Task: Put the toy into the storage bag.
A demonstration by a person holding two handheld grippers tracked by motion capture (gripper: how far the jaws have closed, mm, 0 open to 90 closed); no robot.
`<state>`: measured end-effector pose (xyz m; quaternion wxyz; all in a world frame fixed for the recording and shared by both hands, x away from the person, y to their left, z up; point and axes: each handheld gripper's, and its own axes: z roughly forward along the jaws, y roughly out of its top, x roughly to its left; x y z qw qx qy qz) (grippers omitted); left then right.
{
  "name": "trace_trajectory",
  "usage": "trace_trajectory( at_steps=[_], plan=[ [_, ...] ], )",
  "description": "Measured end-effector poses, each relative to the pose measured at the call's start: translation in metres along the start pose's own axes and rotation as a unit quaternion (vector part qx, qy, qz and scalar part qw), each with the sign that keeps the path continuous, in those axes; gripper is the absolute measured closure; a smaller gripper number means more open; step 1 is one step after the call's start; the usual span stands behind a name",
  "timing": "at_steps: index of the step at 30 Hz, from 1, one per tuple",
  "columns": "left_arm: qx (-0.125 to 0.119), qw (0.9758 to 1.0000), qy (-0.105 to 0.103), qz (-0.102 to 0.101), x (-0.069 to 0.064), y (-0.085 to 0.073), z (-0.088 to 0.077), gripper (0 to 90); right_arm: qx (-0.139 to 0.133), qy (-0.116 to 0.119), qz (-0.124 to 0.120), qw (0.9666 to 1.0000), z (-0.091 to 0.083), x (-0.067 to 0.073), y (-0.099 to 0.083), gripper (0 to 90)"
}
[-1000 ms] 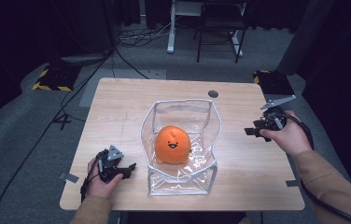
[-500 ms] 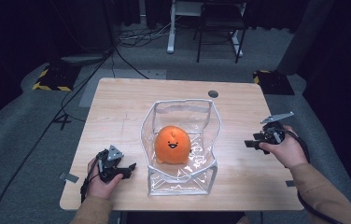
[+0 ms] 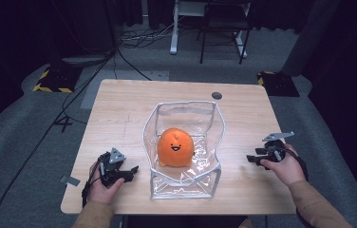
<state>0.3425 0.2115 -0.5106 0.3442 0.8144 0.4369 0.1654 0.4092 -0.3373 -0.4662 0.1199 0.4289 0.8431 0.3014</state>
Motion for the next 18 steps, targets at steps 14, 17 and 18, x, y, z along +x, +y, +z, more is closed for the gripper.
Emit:
trace_trajectory(
  at_steps=[14, 17, 18],
  plan=[
    [0.0, 1.0, 0.0, 0.0, 0.0, 0.0, 0.0, 25.7, -0.08, -0.032, -0.004, 0.9963, 0.016, 0.005, -0.039, 31.4],
    [-0.001, 1.0, 0.0, 0.0, 0.0, 0.0, 0.0, 25.7, -0.097, -0.038, -0.009, 0.9945, 0.021, 0.007, -0.041, 24.9],
    [0.0, 1.0, 0.0, 0.0, 0.0, 0.0, 0.0, 25.7, -0.096, -0.041, -0.009, 0.9945, 0.021, 0.007, -0.041, 24.6]
  ],
)
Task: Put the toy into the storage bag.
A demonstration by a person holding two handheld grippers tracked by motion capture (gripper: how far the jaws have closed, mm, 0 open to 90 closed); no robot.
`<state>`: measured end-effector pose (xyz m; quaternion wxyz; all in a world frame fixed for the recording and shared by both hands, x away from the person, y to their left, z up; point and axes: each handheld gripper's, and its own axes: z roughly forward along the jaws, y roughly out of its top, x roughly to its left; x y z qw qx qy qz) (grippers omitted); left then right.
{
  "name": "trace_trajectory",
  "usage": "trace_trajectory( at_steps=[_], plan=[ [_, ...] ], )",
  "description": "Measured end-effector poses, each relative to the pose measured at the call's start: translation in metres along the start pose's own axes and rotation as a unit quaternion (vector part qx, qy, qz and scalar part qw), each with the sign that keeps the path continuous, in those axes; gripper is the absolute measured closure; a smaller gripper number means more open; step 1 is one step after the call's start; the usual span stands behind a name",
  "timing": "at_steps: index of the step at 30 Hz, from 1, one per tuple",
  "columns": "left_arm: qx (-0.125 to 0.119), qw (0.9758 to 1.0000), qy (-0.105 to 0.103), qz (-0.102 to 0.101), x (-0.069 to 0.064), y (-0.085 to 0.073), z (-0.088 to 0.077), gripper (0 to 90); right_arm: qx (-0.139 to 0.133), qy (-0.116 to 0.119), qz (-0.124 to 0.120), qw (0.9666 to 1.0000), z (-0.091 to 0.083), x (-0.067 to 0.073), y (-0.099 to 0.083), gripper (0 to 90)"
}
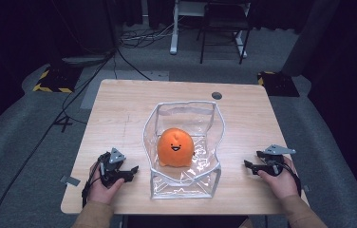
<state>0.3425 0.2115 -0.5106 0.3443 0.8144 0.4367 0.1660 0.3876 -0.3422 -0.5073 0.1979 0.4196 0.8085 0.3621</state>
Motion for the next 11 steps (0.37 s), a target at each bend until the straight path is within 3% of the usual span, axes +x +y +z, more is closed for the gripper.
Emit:
trace_trajectory(
  at_steps=[11],
  plan=[
    [-0.001, 1.0, 0.0, 0.0, -0.0001, 0.0, 0.0002, 25.6, -0.002, 0.002, 0.001, 1.0, 0.0004, -0.0002, -0.0001, 24.4]
  ],
)
